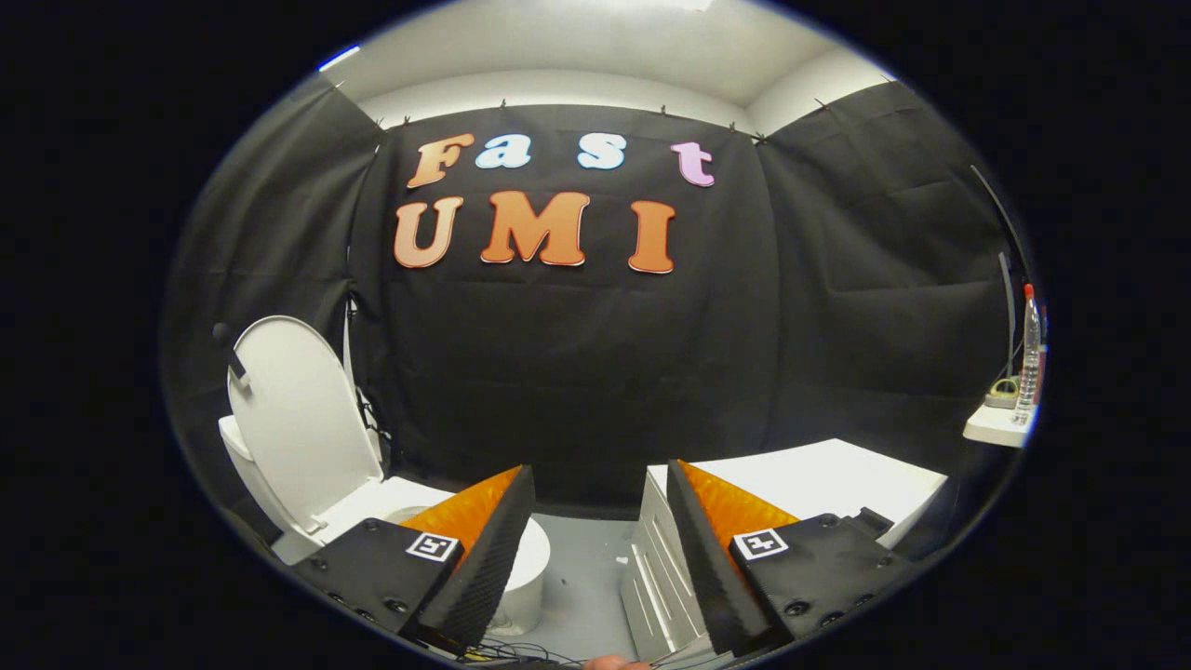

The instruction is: Open the toilet lid.

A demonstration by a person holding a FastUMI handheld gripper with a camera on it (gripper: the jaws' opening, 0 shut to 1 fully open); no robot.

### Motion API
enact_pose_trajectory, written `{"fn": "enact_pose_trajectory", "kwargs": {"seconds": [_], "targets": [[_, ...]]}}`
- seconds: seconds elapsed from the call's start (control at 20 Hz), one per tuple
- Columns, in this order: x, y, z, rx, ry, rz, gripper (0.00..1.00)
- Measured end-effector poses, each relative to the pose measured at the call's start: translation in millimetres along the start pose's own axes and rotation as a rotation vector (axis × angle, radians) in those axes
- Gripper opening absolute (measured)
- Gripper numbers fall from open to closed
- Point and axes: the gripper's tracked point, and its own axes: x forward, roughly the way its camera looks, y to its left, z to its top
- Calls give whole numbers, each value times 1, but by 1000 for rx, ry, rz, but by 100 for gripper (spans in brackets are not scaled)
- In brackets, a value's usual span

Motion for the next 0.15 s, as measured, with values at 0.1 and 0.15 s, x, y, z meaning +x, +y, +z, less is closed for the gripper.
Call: {"fn": "enact_pose_trajectory", "kwargs": {"seconds": [0.1, 0.15], "targets": [[-2, -3, -8, 19, 17, -1, 92], [-3, -7, -8, 30, 13, -10, 92]]}}
